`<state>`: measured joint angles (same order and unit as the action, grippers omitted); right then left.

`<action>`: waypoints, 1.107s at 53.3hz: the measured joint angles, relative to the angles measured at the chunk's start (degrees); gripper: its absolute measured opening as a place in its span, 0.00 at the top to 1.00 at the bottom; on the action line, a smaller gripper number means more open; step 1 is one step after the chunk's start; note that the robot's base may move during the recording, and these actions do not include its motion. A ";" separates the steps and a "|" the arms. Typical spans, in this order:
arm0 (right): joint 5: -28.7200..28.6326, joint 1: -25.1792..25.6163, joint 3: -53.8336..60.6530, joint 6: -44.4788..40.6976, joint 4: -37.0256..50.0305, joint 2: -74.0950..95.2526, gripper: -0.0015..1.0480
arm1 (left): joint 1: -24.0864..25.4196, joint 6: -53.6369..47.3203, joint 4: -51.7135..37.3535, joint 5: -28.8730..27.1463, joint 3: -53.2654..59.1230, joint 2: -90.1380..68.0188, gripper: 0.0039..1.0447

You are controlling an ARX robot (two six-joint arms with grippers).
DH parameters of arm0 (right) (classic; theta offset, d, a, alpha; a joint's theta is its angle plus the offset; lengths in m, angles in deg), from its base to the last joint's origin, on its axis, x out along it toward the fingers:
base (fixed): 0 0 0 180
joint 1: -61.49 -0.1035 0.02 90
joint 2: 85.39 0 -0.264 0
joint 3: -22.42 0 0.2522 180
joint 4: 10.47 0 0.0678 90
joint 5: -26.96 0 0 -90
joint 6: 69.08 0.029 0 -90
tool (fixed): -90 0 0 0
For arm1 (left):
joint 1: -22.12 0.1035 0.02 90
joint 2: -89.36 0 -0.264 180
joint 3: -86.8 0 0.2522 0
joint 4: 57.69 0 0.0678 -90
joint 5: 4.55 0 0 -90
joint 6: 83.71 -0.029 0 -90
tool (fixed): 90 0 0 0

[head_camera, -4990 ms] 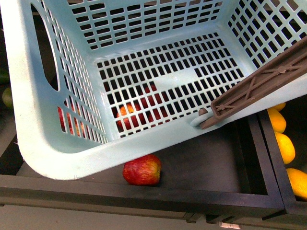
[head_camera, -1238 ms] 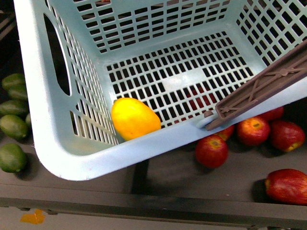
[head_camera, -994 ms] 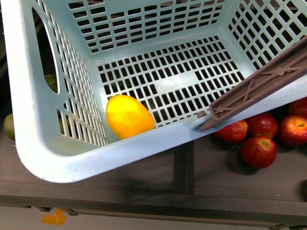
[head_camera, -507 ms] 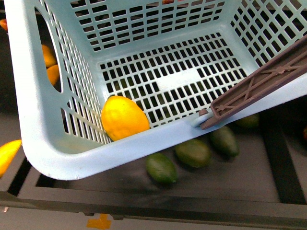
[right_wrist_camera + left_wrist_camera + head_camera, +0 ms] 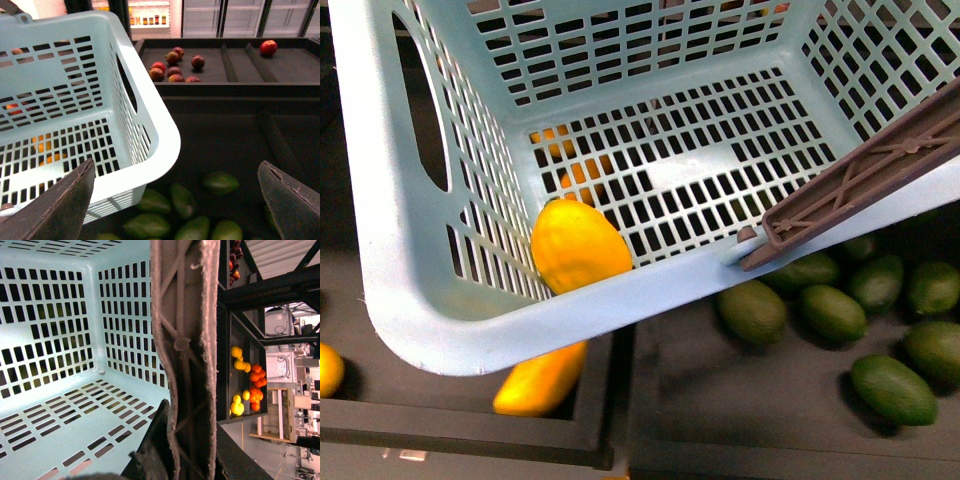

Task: Pick lemon and mango into basket

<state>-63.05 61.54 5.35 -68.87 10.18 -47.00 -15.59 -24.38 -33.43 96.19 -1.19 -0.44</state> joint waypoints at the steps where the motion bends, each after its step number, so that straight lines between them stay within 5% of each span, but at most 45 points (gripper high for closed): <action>1: 0.02 0.00 -0.02 0.00 0.02 -0.02 0.08 | 0.00 0.04 0.00 0.04 0.00 0.00 0.94; 59: -0.61 -0.07 -0.04 -0.02 0.02 -0.02 0.08 | 0.83 0.04 0.00 -0.63 0.00 0.00 0.94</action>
<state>-63.66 61.48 5.31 -68.89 10.21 -47.02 -14.76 -24.34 -33.43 95.56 -1.19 -0.44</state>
